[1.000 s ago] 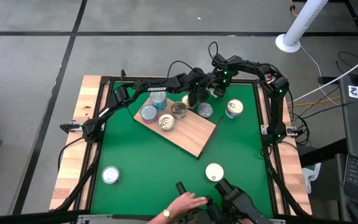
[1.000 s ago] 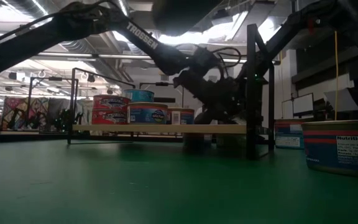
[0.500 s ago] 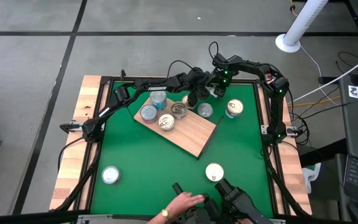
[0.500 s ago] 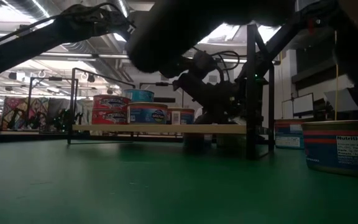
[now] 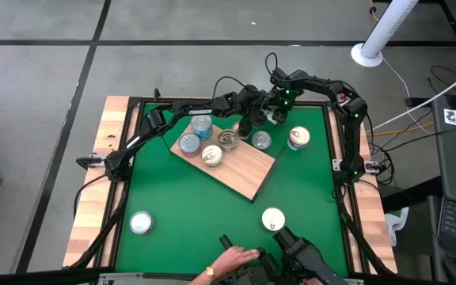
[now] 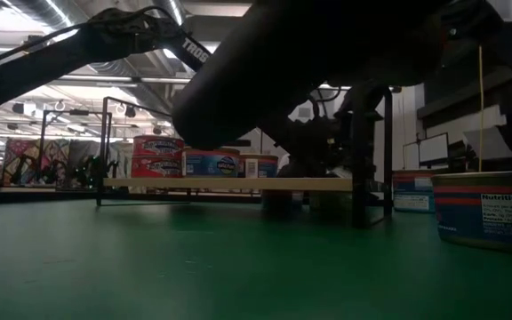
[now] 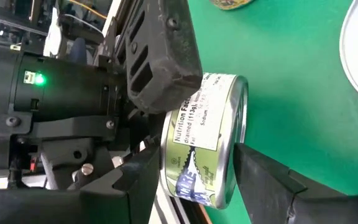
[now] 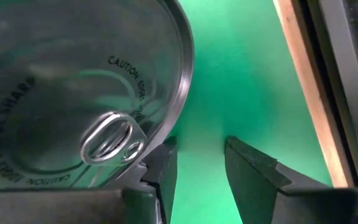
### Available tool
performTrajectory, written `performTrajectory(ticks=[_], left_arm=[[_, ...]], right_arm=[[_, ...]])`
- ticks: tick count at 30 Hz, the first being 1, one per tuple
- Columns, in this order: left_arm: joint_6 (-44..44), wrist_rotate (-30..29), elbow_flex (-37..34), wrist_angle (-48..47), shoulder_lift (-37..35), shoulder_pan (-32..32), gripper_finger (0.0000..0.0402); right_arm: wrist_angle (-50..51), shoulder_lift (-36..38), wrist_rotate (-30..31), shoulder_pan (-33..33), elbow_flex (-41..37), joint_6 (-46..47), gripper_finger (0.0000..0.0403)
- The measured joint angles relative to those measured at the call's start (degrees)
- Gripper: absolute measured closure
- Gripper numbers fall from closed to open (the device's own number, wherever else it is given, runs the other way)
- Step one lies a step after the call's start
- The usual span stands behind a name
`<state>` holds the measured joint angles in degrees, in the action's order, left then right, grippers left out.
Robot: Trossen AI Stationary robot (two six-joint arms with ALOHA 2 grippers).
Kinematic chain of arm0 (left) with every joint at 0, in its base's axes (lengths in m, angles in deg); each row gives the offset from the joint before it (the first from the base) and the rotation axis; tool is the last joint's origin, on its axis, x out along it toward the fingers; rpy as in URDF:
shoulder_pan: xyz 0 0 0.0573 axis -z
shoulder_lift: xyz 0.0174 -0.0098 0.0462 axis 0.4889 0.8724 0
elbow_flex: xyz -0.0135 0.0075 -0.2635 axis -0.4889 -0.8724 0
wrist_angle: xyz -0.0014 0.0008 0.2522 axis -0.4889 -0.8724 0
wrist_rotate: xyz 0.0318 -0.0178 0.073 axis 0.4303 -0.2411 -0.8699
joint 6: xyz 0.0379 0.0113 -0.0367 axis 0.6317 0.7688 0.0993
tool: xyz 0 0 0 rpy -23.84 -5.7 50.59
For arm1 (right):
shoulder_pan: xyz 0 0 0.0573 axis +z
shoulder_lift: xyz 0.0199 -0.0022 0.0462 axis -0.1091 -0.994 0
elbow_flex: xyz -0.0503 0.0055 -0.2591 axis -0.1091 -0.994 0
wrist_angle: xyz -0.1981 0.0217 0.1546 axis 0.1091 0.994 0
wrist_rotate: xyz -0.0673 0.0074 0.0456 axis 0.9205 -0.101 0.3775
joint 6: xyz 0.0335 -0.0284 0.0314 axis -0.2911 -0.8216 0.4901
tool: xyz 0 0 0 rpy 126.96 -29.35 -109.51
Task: Stack canned seafood by type on shelf
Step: Put the green can on the shelf
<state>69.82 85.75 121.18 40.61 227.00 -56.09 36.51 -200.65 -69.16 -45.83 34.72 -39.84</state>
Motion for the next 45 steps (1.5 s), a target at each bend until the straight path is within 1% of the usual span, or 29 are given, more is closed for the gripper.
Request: performTrajectory(ticks=[6,10,14,17,25,28,34,38,45], left_arm=[[-0.2,0.3,0.0,-0.3,0.1,0.0,0.0207],[-0.4,0.7,-0.1,-1.1,0.1,0.0,0.0222],[-0.6,1.0,-0.1,-2.0,0.0,0.1,0.0242],[-0.6,0.8,-0.1,-2.8,0.0,0.3,0.025],[-1.8,0.8,-0.2,-1.0,0.0,0.4,0.0248],[-2.3,0.8,1.0,-1.4,0.3,0.6,0.0251],[-3.3,-1.9,3.2,-1.9,0.7,1.4,0.0249],[-3.3,-2.5,3.7,-1.0,0.7,1.9,0.0251],[-1.5,-6.4,3.8,-0.8,0.6,3.6,0.0249]], right_arm=[[2.7,-0.3,0.0,0.1,4.1,2.8,0.0269],[3.4,-0.6,-0.2,0.1,6.0,2.9,0.0269],[3.8,-0.6,0.1,0.1,6.3,2.9,0.0269],[4.0,-0.6,0.3,0.1,6.3,2.9,0.0269],[5.7,-0.5,0.7,0.1,6.5,2.8,0.0269],[6.8,-0.5,1.1,0.0,6.5,2.7,0.0269],[8.6,0.2,6.6,-0.1,6.5,2.6,0.0269],[9.3,2.6,8.0,-0.1,6.5,2.6,0.0269],[10.0,8.0,18.0,-0.1,6.5,2.5,0.0269]])
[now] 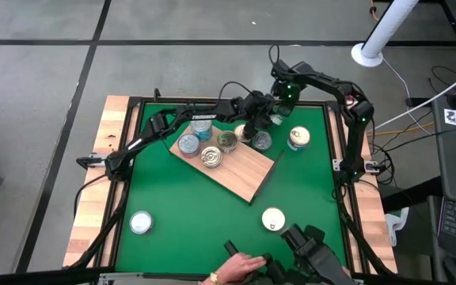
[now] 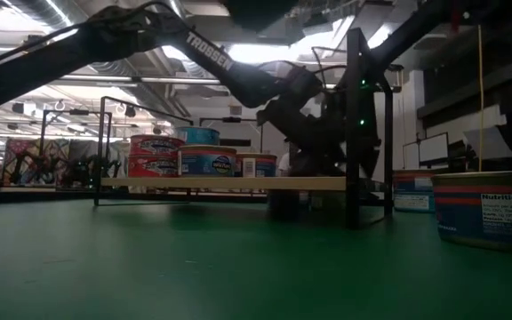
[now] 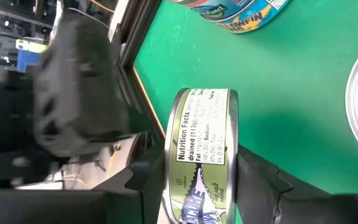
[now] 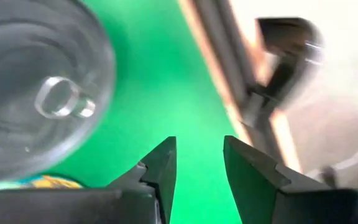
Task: Stack canned seafood by type on shelf
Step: Put the green can on the shelf
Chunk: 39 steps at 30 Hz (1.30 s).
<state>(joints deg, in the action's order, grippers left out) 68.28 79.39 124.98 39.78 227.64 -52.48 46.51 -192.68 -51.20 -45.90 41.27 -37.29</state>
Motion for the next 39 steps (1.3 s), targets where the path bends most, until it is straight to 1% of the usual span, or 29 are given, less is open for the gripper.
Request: performTrajectory(ticks=[3,6,10,15,20,23,29,32,36,39], left_arm=[[0.4,-2.0,0.0,0.2,0.0,0.9,0.0252],[1.3,-5.0,0.1,0.4,0.0,1.7,0.0251],[4.0,-9.3,0.1,0.0,-0.5,2.7,0.025],[4.3,-10.9,0.2,0.4,-2.9,3.4,0.0253],[0.6,-11.4,0.2,-2.2,-7.3,3.9,0.0248],[-1.6,-12.1,0.2,-6.0,-10.6,4.6,0.0247],[-7.6,-14.7,0.2,-19.5,-18.0,8.5,0.0246],[-12.5,-17.0,0.3,-27.3,-21.7,11.7,0.0246],[-21.2,-19.5,0.3,-36.0,-25.6,17.2,0.0246],[-28.0,-24.3,0.3,-41.5,-26.5,22.2,0.0245]], right_arm=[[0.6,2.3,4.2,0.0,0.0,0.0,0.0269],[1.0,4.8,6.1,0.0,0.0,0.0,0.0269],[1.8,8.0,6.1,0.0,0.0,0.0,0.0269],[1.9,11.8,6.1,0.0,0.0,0.0,0.0269],[1.9,14.8,5.2,-0.1,0.0,0.0,0.0269],[1.9,15.9,5.0,0.0,0.0,0.0,0.0269],[2.3,18.9,2.3,0.0,0.0,0.0,0.0269],[3.0,20.7,0.4,0.0,0.0,0.0,0.0269],[3.4,23.3,-3.0,0.0,0.0,0.0,0.0269],[3.4,25.2,-6.5,0.0,0.0,0.1,0.0269]])
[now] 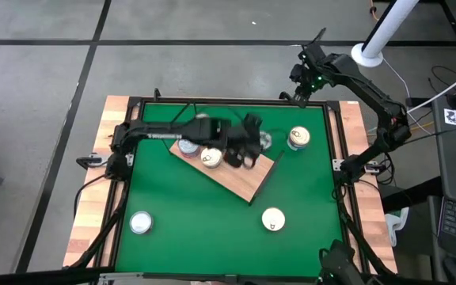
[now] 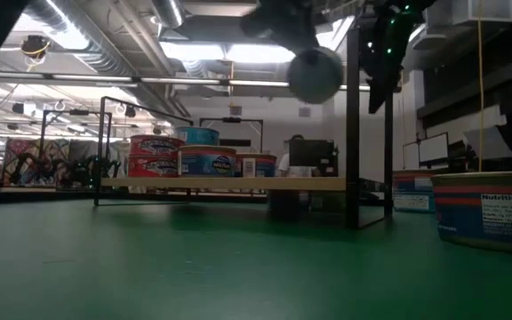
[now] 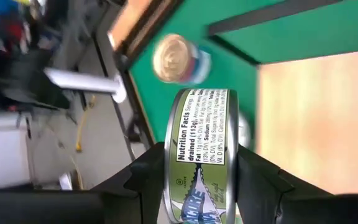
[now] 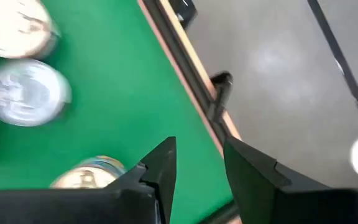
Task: Stack canned seafood by type on shelf
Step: Put the green can on the shelf
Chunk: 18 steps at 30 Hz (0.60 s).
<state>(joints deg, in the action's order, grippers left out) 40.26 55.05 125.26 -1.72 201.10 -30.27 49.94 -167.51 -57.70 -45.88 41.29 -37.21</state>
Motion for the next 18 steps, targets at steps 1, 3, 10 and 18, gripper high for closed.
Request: performTrajectory(ticks=[1,3,10,18], left_arm=[[-1.8,-2.1,-0.1,-2.1,0.0,1.6,0.0245],[-5.3,-5.9,-0.4,-5.3,0.1,5.0,0.0245],[-21.8,-14.6,-0.5,-12.3,2.2,14.3,0.0245],[-42.0,-20.3,-0.5,-21.3,6.4,19.3,0.0245]], right_arm=[[0.0,0.6,-1.3,0.0,0.0,0.0,0.0269],[0.0,1.6,-4.3,0.0,0.0,0.0,0.0269],[-0.1,2.9,-17.2,0.0,0.0,0.0,0.0269],[-0.1,2.9,-23.2,2.0,0.0,0.0,0.0269]])
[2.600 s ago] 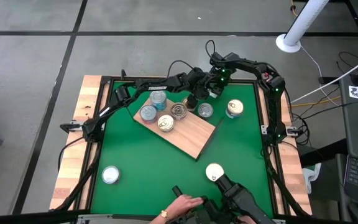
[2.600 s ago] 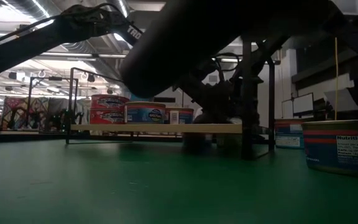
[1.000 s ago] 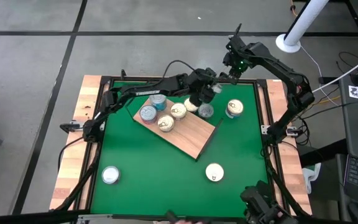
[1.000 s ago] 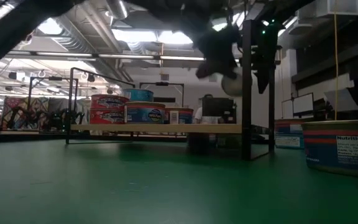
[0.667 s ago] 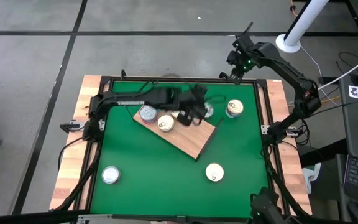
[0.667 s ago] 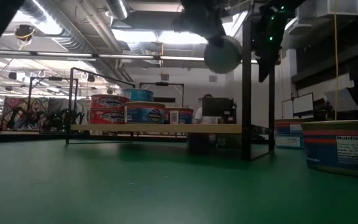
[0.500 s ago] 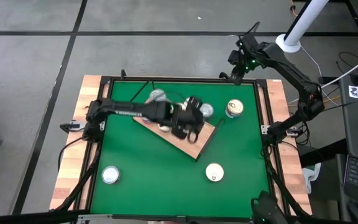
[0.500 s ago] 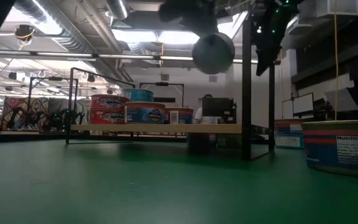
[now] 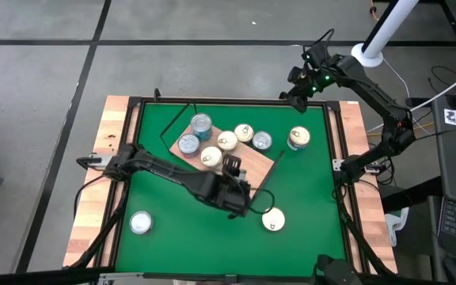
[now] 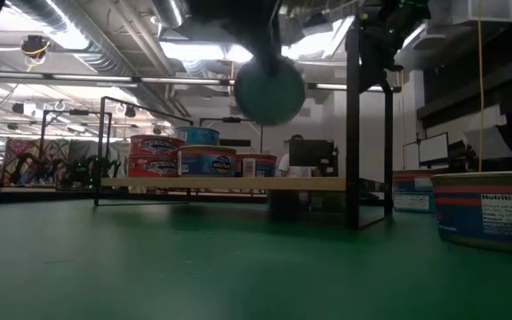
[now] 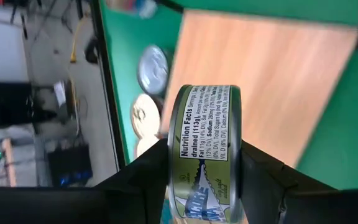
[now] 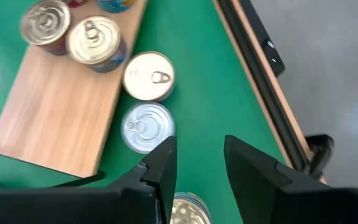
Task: Stack canned seafood by type on shelf
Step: Put the green can on the shelf, then stack the blue and pink tuna can on top of the blue and pink tuna can on the shelf
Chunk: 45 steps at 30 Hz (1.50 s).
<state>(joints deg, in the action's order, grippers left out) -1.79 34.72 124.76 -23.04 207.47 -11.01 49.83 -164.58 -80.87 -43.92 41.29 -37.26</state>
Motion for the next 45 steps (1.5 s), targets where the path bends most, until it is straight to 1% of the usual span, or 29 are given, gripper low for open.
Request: performTrajectory(ticks=[4,10,15,18,24,27,31,33,36,40,45], left_arm=[[-4.1,-1.4,0.0,-2.9,3.1,0.5,0.0245],[-5.4,-7.2,0.0,-3.4,7.3,0.4,0.0245],[-9.3,-8.5,0.0,-4.4,10.2,-0.3,0.0245],[-9.0,-10.4,0.0,-4.6,12.0,-0.3,0.0245],[-8.8,-11.9,0.0,-6.5,13.7,0.1,0.0244],[-8.0,-11.2,0.0,-6.1,13.7,0.5,0.024],[-8.2,-8.0,-0.1,-5.8,13.9,0.6,0.0223],[-8.4,-5.0,-0.1,-5.8,13.9,0.5,0.0211],[-10.9,-1.1,-0.1,-5.8,13.9,0.0,0.0193],[-13.0,-0.6,-0.1,-5.8,13.8,-0.1,0.0176],[-12.1,-0.7,0.3,-5.9,13.7,0.9,0.0171]], right_arm=[[-0.1,0.0,-0.7,0.7,0.0,-1.7,0.0269],[-0.4,-0.1,-0.3,2.3,0.0,-3.0,0.0269],[-0.4,-0.1,-0.3,2.3,0.0,-3.0,0.0269],[-0.4,-0.1,-0.2,2.3,0.0,-3.0,0.0269],[-0.4,-0.1,-0.2,2.2,0.0,-3.0,0.0269],[-0.4,-0.1,-0.2,2.2,0.0,-3.0,0.0269],[-0.4,-0.1,-0.2,2.2,0.0,-3.0,0.0269],[-0.4,-0.1,-0.2,2.2,0.0,-3.0,0.0269],[-0.4,-0.1,-0.2,2.2,0.0,-3.0,0.0269],[-0.3,-0.1,-0.2,2.2,0.0,-3.0,0.0269],[-0.3,-0.1,-0.2,2.2,0.0,-3.0,0.0269]])
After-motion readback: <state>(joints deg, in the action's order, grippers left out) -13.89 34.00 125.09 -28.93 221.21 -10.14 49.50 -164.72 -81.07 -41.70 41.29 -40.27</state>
